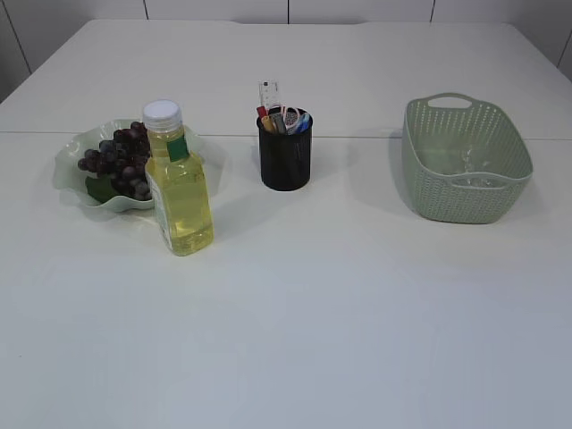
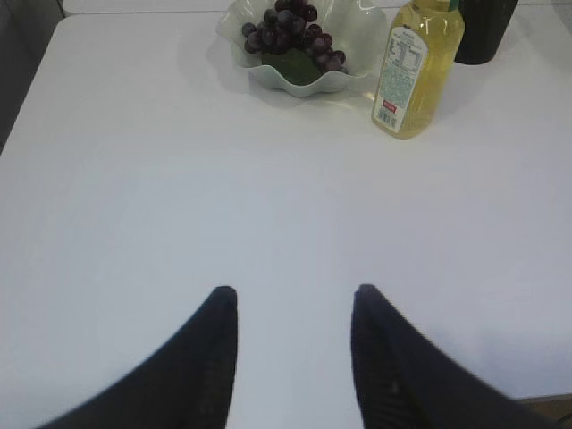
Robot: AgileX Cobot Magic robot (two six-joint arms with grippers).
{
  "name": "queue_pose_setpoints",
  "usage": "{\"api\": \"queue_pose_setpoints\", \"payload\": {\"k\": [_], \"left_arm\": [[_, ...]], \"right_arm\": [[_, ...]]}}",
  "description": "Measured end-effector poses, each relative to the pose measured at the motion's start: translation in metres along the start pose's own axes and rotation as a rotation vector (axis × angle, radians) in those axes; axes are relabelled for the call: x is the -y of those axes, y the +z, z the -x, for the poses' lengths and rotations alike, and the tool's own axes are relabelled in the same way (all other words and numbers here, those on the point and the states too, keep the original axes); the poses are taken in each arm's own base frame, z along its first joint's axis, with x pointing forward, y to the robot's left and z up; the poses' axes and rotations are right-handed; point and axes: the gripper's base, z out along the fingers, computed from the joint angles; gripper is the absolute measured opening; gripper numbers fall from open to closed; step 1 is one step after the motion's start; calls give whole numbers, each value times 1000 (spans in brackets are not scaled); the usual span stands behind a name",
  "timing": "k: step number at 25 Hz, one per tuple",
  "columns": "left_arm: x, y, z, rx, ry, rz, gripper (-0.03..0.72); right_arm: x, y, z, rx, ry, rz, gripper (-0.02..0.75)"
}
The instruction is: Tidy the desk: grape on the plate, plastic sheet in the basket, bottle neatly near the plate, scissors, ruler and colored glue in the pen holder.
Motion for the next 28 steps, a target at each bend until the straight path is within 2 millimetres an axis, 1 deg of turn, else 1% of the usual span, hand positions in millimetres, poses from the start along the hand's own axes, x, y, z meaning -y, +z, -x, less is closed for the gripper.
{"api": "queue_pose_setpoints", "payload": {"k": [7,14,24,28], "left_arm": [[0,0,0,0,0,0,272],[0,0,0,0,0,0,259],[0,0,0,-1,-2,-4,244],[1,0,0,-1,-4,-8,243]], "right_arm": [[-2,-2,-1,-5,85,-144,384],[-3,-3,-1,-6,123,-208,384],[-5,-3,-1,-7,137,-205,384],[-10,-2,-1,-12,78,-146,384]]}}
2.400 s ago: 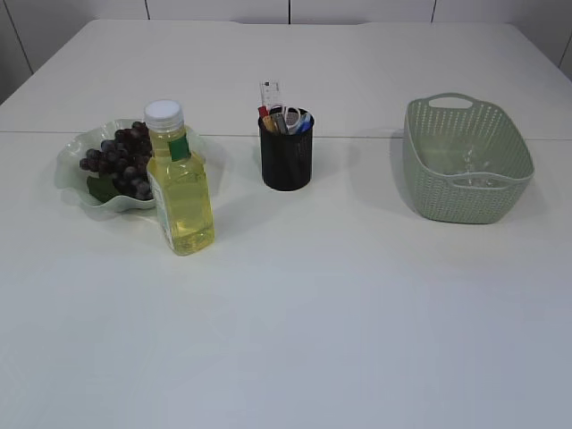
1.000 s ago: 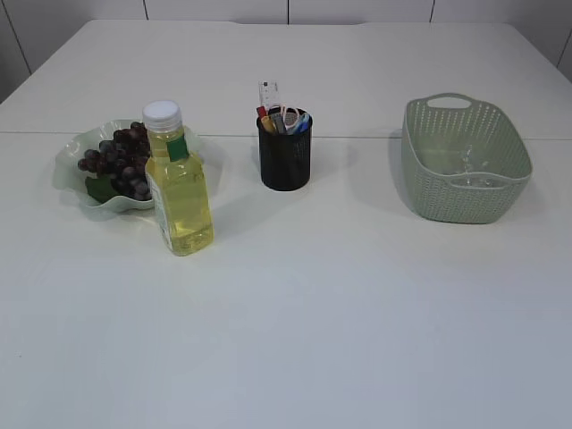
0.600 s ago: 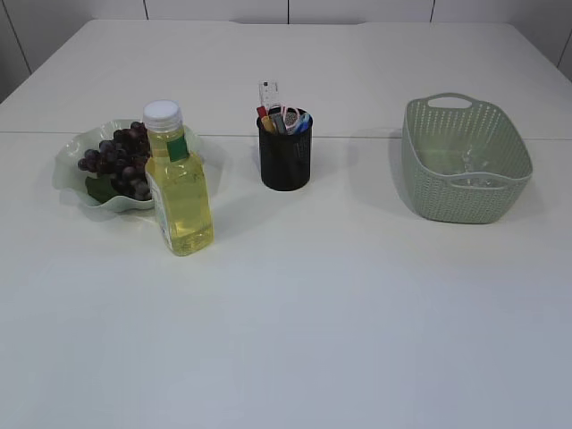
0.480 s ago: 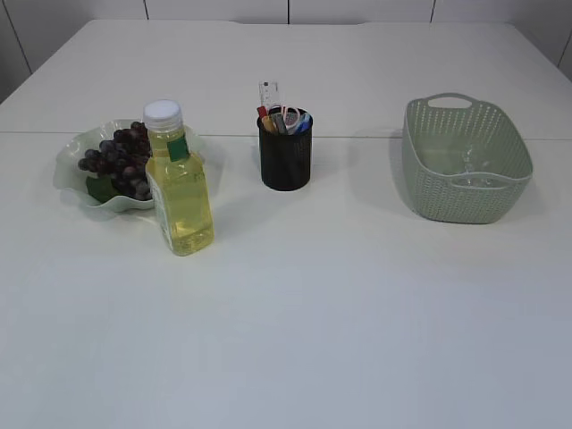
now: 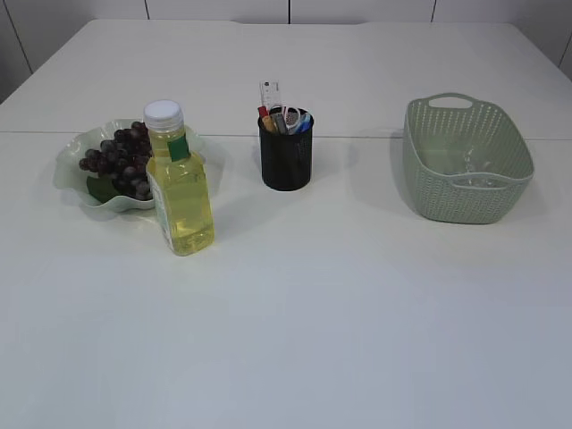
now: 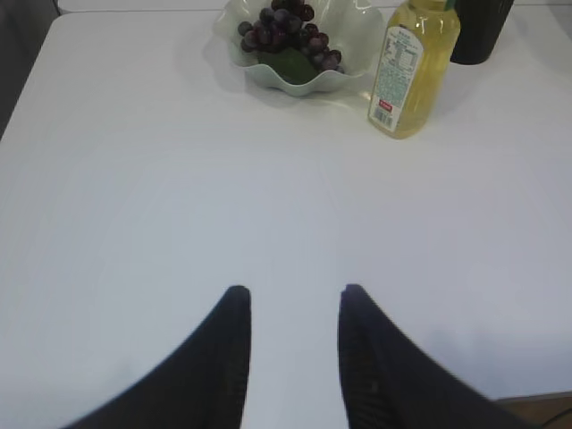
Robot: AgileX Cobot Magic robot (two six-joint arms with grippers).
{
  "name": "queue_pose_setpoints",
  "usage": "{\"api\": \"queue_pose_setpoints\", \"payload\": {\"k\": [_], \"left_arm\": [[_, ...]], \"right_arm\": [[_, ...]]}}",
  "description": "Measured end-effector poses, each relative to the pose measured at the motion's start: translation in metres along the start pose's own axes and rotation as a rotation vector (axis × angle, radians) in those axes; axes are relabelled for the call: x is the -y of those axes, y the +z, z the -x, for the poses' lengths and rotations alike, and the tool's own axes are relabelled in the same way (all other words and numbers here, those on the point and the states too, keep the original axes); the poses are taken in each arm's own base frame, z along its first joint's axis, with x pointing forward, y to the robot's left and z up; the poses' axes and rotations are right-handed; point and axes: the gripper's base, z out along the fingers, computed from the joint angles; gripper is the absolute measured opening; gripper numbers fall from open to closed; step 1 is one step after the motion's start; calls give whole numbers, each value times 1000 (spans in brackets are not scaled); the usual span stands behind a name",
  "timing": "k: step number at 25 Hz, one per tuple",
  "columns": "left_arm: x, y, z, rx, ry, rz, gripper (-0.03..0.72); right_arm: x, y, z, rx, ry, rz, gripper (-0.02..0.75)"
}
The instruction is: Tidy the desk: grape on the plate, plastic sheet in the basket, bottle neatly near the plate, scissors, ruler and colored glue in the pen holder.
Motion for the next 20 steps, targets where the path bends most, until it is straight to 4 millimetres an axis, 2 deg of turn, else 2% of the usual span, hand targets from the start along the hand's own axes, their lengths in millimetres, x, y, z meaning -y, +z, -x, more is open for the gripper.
{"api": "queue_pose_setpoints", "payload": {"k": [4,20], "left_arm": [[0,0,0,0,-1,-2,243],[0,0,0,-1,-2,-4,242]], "right_arm": [[-4,0,0,-1,-56,48,384],[-5,0,0,-1,-62,55,384]]}}
